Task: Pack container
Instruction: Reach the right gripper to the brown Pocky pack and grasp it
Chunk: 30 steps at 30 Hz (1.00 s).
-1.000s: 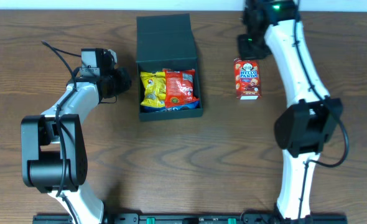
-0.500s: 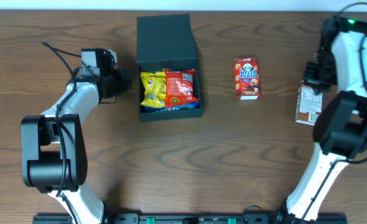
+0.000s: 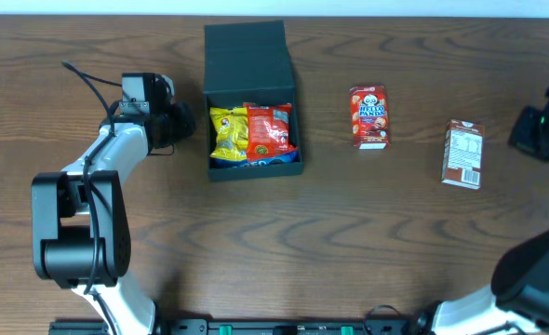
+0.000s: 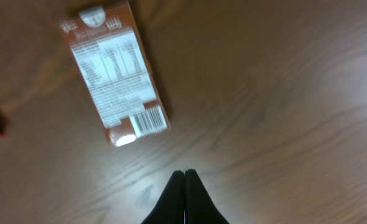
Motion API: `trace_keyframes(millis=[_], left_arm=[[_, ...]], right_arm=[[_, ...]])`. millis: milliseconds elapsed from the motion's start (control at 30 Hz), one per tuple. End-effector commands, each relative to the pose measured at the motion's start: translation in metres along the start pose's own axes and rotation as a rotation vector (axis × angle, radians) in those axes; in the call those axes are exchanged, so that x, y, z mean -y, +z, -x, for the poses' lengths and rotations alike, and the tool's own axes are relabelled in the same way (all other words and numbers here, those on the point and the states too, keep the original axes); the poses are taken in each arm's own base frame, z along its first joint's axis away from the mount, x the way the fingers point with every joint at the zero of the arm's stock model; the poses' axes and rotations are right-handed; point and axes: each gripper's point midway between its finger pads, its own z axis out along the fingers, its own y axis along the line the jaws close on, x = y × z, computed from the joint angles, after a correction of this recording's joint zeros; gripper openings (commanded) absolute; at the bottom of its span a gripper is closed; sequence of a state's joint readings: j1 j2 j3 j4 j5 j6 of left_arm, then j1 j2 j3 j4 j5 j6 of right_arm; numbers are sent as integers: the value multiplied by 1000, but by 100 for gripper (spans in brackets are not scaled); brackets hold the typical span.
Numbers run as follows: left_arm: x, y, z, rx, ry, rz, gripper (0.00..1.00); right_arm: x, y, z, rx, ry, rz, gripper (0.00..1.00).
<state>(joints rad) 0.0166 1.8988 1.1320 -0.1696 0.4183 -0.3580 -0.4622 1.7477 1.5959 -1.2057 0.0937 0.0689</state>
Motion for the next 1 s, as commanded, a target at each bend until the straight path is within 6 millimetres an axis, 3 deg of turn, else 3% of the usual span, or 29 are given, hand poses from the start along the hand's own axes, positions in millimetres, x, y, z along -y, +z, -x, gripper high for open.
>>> trace_keyframes(millis=[0,33,67,100,133,433,667,967], left_arm=[[2,-2,10,23,26,3,6],[2,-2,10,23,26,2,6],[2,-2,10,23,26,2,6],[2,-2,10,23,26,2,6],[2,-2,10,22,26,3,6],[2,-2,10,22,26,3,6],[2,-2,9,20,26,3,6],[2,-2,9,18,25,4,6]], right_arm=[[-17,52,-34,-130,-43,49,34],[-23,60,-37,-133,-54,62,64],[-27,65,-38,-132,-65,62,82],[-30,69,-36,-122,-82,65,95],[-34,72,-33,-108,-100,68,99],[-61,89,3,38,-209,-7,99],[-62,128,1,-14,-212,-37,99],[-65,154,-3,-46,-202,-38,99]])
